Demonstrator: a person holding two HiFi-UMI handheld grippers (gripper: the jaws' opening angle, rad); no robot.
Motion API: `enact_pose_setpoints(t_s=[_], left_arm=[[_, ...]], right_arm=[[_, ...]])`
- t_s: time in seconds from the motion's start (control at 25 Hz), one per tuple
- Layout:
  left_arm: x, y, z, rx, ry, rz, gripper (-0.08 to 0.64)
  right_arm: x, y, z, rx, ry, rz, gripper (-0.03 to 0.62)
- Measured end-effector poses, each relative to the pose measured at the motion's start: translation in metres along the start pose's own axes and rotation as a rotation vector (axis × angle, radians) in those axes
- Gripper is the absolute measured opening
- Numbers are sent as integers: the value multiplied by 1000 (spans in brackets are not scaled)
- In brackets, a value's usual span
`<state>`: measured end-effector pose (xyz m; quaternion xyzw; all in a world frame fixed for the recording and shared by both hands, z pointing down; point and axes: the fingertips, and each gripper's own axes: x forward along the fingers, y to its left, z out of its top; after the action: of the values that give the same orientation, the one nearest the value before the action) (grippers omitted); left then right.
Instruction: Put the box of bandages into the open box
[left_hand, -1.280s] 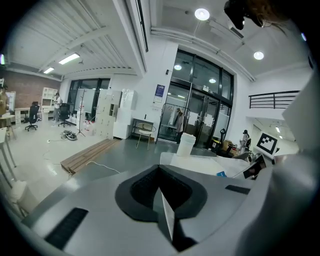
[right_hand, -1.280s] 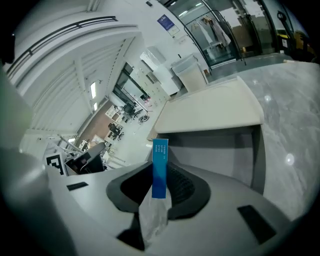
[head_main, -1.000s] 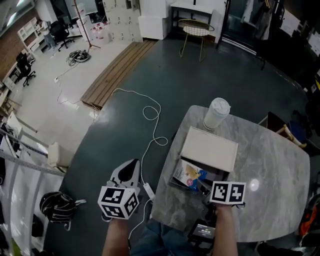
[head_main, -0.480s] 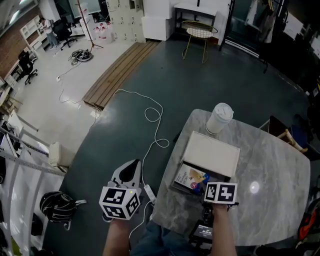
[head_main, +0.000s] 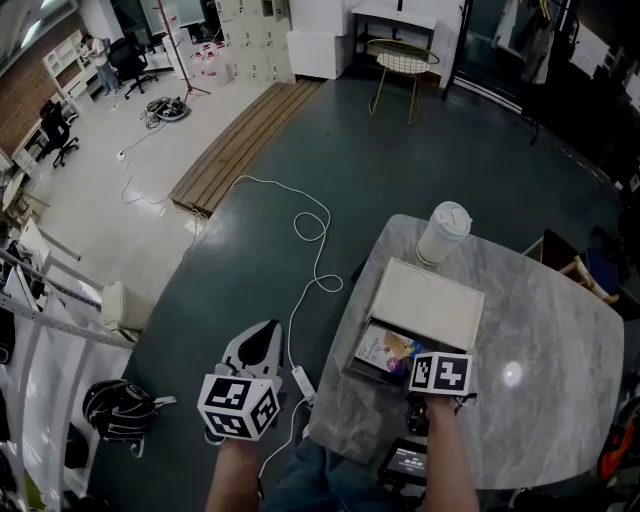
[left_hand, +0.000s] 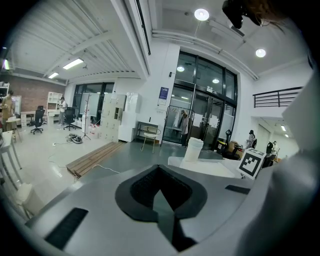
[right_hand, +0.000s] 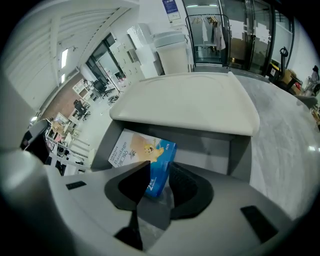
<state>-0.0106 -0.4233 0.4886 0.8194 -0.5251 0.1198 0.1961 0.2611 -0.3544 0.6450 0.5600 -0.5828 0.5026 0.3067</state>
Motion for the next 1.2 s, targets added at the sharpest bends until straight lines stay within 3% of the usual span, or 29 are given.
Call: enact_pose_setpoints(t_s=[0.36,0.44,0.52,0.76,1.2], left_arm=[[-17,1,18,24,-49,0,11],[-21,0,25,33,-64,-3,11],[-24,1,30,38,-80,0,11],[-35,7,46,38,-126,25,11],[-56,6,98,88,-247,27,11]], right_arm=[[-23,0,14,30,-95,28,133],[-34,1,20,28,-126,42,64],[-44,1,25,13,-160,61,40],[-70,20,39,-124,-257,157,25],[-130,62,81,-300,-460,228,25]])
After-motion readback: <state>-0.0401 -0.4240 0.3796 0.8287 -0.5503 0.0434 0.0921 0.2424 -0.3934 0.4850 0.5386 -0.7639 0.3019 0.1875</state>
